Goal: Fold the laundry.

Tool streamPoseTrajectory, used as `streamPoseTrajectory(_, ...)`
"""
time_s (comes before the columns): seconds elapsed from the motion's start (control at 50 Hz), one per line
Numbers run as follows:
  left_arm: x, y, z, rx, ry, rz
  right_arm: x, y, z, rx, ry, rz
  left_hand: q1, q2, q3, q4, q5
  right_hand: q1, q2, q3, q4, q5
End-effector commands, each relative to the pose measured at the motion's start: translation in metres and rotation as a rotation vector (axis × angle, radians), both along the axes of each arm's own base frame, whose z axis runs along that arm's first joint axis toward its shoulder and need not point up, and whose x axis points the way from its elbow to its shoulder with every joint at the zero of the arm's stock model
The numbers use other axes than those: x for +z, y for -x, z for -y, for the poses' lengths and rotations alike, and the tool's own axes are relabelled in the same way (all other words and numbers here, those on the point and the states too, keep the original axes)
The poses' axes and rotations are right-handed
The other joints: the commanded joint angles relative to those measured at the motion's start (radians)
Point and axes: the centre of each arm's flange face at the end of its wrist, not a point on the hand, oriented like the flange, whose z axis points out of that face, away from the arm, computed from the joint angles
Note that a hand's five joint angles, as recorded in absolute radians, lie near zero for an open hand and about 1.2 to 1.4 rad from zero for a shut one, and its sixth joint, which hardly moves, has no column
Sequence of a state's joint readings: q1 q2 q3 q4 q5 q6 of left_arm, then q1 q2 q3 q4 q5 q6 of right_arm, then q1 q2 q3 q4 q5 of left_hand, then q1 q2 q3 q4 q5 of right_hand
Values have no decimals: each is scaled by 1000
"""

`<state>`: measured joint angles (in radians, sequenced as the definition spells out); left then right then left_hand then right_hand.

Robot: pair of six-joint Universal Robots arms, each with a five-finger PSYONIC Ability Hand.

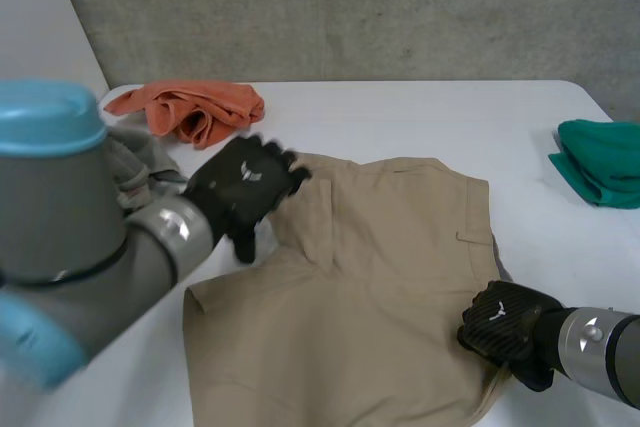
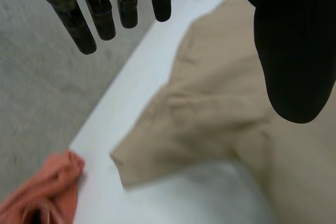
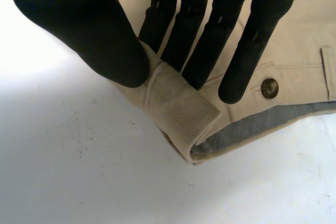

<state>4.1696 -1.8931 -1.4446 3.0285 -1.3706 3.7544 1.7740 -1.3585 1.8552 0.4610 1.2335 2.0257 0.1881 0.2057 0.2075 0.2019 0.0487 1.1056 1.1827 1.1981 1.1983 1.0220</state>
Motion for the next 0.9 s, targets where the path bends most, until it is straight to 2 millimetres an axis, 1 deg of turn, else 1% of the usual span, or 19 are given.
streamPoseTrajectory(0.02, -17, 31, 63, -136, -13, -93, -7, -1, 4, -23, 7, 20, 149, 131, 129, 135, 113, 291, 214, 198, 198, 200)
streamPoseTrajectory(0.04, -19, 34, 69, -149, -18, -98, -9, -2, 3, -25, 2, 22, 154, 137, 135, 141, 119, 291, 214, 198, 198, 200)
streamPoseTrajectory(0.06, -24, 40, 80, -174, -21, -104, -11, -2, 3, -24, -1, 23, 184, 166, 164, 170, 148, 291, 214, 198, 198, 200)
streamPoseTrajectory(0.12, -35, 49, 95, -208, -24, -107, -14, -3, 3, -25, -5, 24, 234, 216, 214, 220, 198, 291, 214, 198, 198, 200)
streamPoseTrajectory(0.14, -42, 54, 104, -222, -21, -109, -16, -3, 3, -27, -12, 25, 277, 260, 258, 264, 242, 291, 214, 198, 198, 200)
streamPoseTrajectory(0.2, -51, 60, 117, -238, -16, -114, -19, -4, 3, -29, -17, 27, 339, 322, 320, 326, 304, 291, 214, 198, 198, 200)
streamPoseTrajectory(0.22, -58, 63, 123, -244, -21, -115, -21, -4, 4, -33, -23, 29, 348, 331, 329, 334, 313, 291, 214, 198, 198, 200)
streamPoseTrajectory(0.28, -69, 66, 131, -256, -27, -119, -24, -4, 5, -43, -30, 32, 369, 351, 349, 355, 334, 291, 214, 198, 198, 200)
streamPoseTrajectory(0.3, -75, 68, 134, -261, -30, -118, -26, -4, 5, -45, -35, 33, 383, 366, 364, 370, 348, 291, 214, 198, 198, 200)
streamPoseTrajectory(0.36, -86, 71, 137, -271, -36, -117, -29, -4, 6, -52, -46, 36, 386, 369, 367, 373, 351, 291, 214, 198, 198, 200)
streamPoseTrajectory(0.38, -93, 71, 139, -270, -41, -114, -30, -4, 7, -54, -48, 37, 386, 369, 367, 373, 351, 291, 214, 198, 198, 200)
streamPoseTrajectory(0.46, -103, 70, 144, -266, -46, -110, -33, -3, 9, -63, -54, 39, 436, 419, 417, 422, 401, 291, 214, 198, 198, 200)
streamPoseTrajectory(0.68, -117, 66, 151, -268, -51, -114, -39, -2, 13, -67, -60, 43, 524, 507, 505, 510, 489, 291, 214, 198, 198, 200)
streamPoseTrajectory(0.9, -128, 69, 148, -284, -68, -110, -40, -2, 15, -72, -60, 48, 574, 557, 555, 561, 539, 291, 214, 198, 198, 200)
